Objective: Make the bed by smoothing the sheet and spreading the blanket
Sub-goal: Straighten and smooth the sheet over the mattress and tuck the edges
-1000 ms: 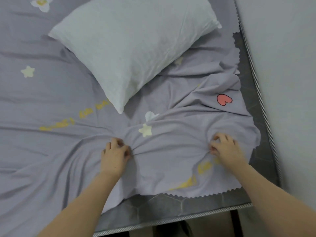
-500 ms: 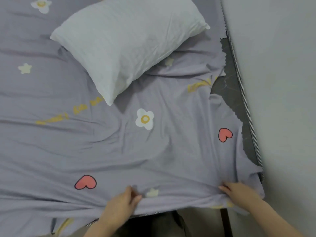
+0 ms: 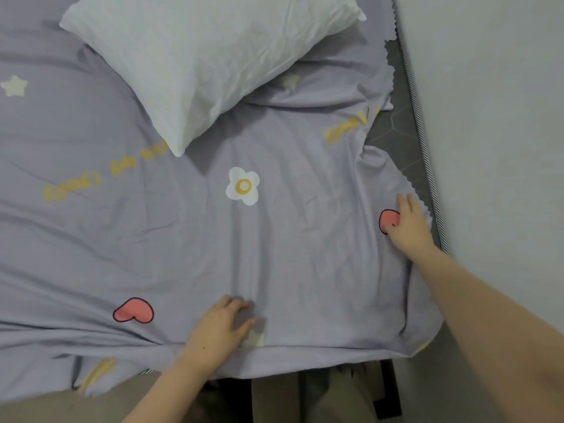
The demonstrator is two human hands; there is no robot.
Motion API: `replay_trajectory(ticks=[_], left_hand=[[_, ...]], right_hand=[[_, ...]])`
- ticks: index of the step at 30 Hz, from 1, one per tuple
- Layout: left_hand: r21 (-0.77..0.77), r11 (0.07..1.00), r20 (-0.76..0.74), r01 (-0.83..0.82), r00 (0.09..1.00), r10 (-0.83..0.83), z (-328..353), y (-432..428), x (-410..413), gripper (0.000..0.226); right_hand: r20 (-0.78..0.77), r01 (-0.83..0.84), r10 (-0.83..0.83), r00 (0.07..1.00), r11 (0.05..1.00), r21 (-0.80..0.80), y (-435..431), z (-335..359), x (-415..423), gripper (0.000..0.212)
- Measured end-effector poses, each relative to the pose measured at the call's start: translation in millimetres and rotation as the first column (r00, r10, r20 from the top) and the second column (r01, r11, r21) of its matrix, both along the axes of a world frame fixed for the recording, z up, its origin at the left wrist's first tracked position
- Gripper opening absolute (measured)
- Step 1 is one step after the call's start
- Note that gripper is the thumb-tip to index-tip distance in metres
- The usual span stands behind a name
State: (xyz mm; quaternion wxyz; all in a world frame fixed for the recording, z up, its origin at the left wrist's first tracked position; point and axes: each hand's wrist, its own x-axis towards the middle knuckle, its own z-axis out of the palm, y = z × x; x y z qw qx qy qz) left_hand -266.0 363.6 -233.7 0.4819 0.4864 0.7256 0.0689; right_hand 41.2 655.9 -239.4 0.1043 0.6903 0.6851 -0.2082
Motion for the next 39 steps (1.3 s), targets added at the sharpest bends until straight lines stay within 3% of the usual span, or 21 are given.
replay_trajectory(ticks=[7,9,12,14,17,19,24,27,30,32,34,37,39], left_hand=[[0.072,0.994,-0.022,-0.081,0.996,0.083,-9.8,63.4,52.1,0.038],[0.067,0.992,-0.014,-0.109,0.994,0.110,-11.1,82.2,74.2,0.041],[0.044,0.990,0.028,-0.135,0.991,0.134,-11.2,112.6,109.6,0.048],[0.046,0.990,0.036,-0.133,0.991,0.132,-12.0,130.6,131.2,0.056],[0.075,0.997,-0.084,-0.016,0.996,0.022,-13.7,149.2,157.3,0.072],[0.052,0.993,-0.241,0.107,0.966,-0.091,-13.4,154.0,167.7,0.080],[0.013,0.974,-0.461,0.226,0.866,-0.195,-6.0,153.4,169.3,0.091],[0.028,0.965,-0.514,0.261,0.832,-0.210,-7.2,155.3,163.6,0.061],[0.043,0.956,-0.511,0.289,0.829,-0.227,-9.5,155.0,159.7,0.037],[0.047,0.976,-0.398,0.213,0.900,-0.177,-8.8,152.2,157.3,0.028],[0.078,0.997,-0.235,0.010,0.972,0.009,-11.5,146.6,156.7,0.023],[-0.018,0.976,-0.050,-0.218,0.975,0.217,-11.5,133.1,157.1,0.034],[-0.063,0.964,-0.001,-0.258,0.966,0.259,-7.8,125.2,158.3,0.032]], right_hand=[[-0.009,0.185,-0.190,0.982,0.962,-0.199,72.9,0.0,25.0,0.102],[0.002,0.138,-0.143,0.990,0.954,-0.266,79.3,4.7,28.7,0.084],[-0.258,0.094,-0.177,0.950,0.948,-0.304,71.0,18.0,22.9,0.028],[-0.318,0.123,-0.187,0.929,0.969,-0.213,55.3,24.1,28.0,0.039],[-0.176,0.285,-0.291,0.940,0.957,-0.061,17.1,34.7,58.4,0.036],[-0.030,0.324,-0.328,0.944,0.942,-0.090,-13.9,35.0,86.6,0.020],[0.085,0.307,-0.296,0.951,0.928,-0.211,-45.2,32.0,112.3,0.024],[0.215,0.200,-0.118,0.969,0.889,-0.411,-26.9,29.8,105.9,0.025],[0.313,0.034,0.208,0.927,0.783,-0.621,3.9,30.8,95.2,0.047],[0.246,-0.032,0.213,0.946,0.813,-0.581,32.1,29.4,83.7,0.058],[0.004,-0.003,0.005,1.000,0.912,-0.411,63.1,23.6,65.4,0.061],[-0.304,0.125,-0.190,0.934,0.967,-0.220,109.9,7.8,31.4,0.068],[-0.409,0.220,-0.314,0.857,0.940,-0.261,137.9,-3.6,11.4,0.080]])
